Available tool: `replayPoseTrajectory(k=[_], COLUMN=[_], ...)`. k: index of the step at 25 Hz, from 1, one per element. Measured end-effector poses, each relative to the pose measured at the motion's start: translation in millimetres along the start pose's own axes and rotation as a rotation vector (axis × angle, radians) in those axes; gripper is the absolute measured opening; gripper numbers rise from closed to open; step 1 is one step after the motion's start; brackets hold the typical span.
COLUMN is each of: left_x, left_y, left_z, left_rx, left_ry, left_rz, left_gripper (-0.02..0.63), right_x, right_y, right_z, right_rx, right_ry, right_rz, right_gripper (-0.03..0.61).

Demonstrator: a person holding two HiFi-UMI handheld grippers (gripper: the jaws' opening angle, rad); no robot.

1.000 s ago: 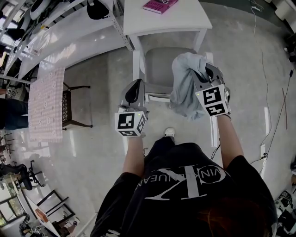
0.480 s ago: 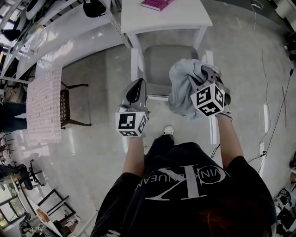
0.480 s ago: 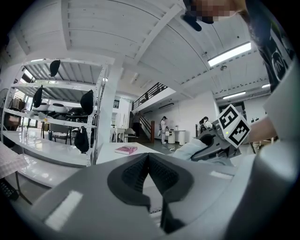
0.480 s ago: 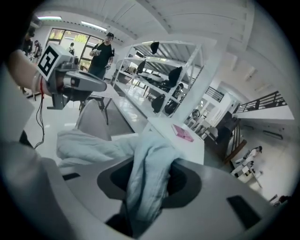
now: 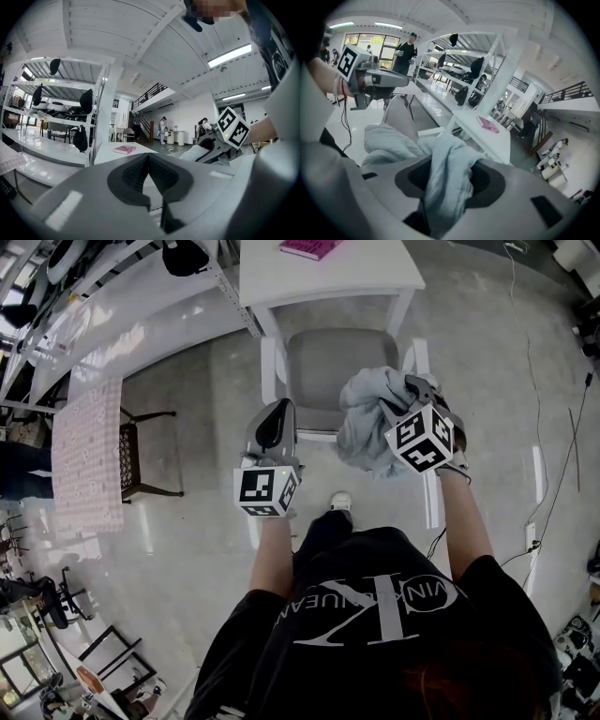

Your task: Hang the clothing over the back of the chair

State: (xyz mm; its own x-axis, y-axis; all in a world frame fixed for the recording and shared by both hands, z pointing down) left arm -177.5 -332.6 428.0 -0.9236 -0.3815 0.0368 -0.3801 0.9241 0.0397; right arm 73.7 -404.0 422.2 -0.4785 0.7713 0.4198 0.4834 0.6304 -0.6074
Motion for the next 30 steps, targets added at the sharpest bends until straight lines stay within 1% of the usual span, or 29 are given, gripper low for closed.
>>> replayPoseTrajectory(k=[7, 20, 30], left_x=[-7, -15, -27], left_y=[5, 13, 18], left_z=[2, 3, 7], left_rx=[-0.002, -0.009, -0.017], left_ry=[0.004, 0.007, 0.006], left_rz=[-0.003, -0.015, -0.033], left_gripper=[0.011, 0.011, 0.011], right_x=[-3, 2, 3], right_y=[11, 30, 49], right_z=[-4, -7, -8], right_rx=[0.024, 0.013, -0.017], right_ry=[-0.072, -0.106, -0.133], right_rz=[0.025, -0.013, -0.04], right_gripper=[0.186, 0.186, 0.186])
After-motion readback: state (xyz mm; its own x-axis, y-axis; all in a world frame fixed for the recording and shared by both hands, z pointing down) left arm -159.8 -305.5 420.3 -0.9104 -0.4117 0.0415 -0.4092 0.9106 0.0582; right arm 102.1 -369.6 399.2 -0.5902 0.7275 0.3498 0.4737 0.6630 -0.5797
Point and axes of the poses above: the fingertips, and each gripper's own axes: y backward along the fingers, x to its left, z out of its top, the point moved 10 cm from there along y, backward along the fingers, and after that the axes turned 7 degrees about -x, right-handed, at the moved point
